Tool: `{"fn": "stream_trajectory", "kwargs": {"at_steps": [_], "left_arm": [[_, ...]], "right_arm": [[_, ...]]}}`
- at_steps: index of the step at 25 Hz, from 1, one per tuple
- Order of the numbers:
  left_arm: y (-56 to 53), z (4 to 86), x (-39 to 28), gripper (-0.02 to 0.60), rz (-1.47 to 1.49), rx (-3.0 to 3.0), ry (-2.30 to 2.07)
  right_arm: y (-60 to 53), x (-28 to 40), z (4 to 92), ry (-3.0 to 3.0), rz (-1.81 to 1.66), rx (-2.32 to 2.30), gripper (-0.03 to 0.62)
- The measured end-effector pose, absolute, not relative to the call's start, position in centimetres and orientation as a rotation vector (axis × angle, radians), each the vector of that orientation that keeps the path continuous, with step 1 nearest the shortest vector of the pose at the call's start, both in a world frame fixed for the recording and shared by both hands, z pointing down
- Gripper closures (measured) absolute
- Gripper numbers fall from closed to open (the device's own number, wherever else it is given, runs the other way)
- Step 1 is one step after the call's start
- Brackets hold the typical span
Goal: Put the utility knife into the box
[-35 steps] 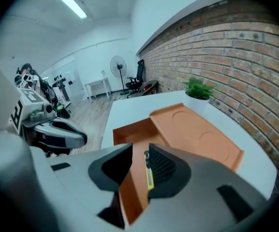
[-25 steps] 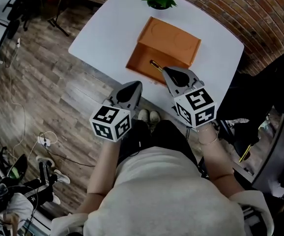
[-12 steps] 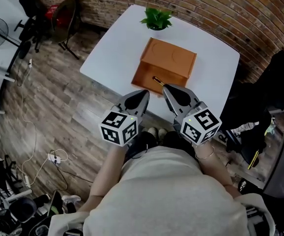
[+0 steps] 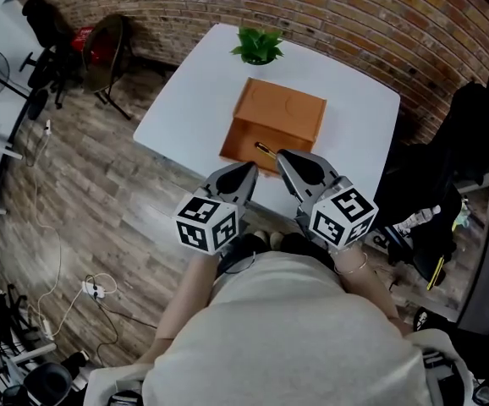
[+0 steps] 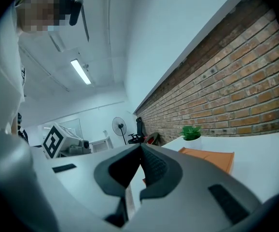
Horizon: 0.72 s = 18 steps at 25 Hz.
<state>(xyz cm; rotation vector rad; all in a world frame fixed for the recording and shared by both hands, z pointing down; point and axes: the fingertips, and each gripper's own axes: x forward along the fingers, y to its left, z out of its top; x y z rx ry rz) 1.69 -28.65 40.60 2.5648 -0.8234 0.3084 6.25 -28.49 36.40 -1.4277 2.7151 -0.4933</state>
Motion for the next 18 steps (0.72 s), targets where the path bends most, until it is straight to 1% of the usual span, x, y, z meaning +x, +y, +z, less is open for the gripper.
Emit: {"fn": "stream_trajectory", "kwargs": {"at_steps": [12,18], "left_arm": [[-29.03,40.9,1.67,0.575,0.306,2.547,-0.856],[-29.18,40.59,1.79,0.575,0.315,2.56,-0.861]], "right_arm": [[-28.95,6.51,37.06,2.748,-0.421,-1.497,0.595],[-28.94,6.15,36.99,2.761,-0.436,-1.451,0.595]]}}
